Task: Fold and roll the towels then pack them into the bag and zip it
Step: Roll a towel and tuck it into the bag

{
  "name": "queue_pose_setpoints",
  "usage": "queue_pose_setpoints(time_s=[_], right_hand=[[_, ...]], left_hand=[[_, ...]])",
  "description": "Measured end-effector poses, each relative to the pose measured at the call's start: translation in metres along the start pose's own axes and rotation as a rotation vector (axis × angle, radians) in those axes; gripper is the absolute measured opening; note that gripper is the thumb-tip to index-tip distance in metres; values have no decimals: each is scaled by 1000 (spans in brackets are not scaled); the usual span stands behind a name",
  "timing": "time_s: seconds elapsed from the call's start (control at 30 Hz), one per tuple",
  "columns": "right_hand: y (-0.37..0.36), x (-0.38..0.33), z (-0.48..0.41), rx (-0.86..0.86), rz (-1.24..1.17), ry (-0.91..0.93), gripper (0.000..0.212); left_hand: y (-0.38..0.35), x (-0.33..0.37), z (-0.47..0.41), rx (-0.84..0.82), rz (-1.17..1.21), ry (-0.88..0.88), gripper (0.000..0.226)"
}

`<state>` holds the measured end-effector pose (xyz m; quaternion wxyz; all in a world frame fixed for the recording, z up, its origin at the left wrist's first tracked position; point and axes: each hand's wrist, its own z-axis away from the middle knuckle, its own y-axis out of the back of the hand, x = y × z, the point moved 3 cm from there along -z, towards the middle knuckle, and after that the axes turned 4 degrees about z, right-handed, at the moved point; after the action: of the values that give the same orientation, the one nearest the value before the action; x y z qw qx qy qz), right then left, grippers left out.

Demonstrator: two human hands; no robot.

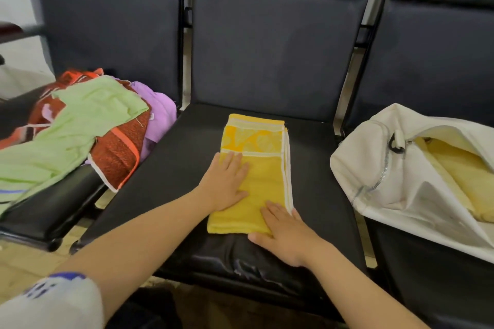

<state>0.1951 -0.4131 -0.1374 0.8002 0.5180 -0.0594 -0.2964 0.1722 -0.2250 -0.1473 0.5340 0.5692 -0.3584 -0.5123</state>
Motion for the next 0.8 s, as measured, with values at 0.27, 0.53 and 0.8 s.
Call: queue_pose_setpoints(time_s=[0.27,0.53,0.8], right_hand=[[25,18,-2,200,207,79,57],[17,8,1,270,323,77,33],[22,7,12,189,252,149,32]], left_hand=[[11,-2,69,-288,548,-202,63],[1,-4,92,-106,702,-136,82],[7,-4,94,-136,523,-159,45]])
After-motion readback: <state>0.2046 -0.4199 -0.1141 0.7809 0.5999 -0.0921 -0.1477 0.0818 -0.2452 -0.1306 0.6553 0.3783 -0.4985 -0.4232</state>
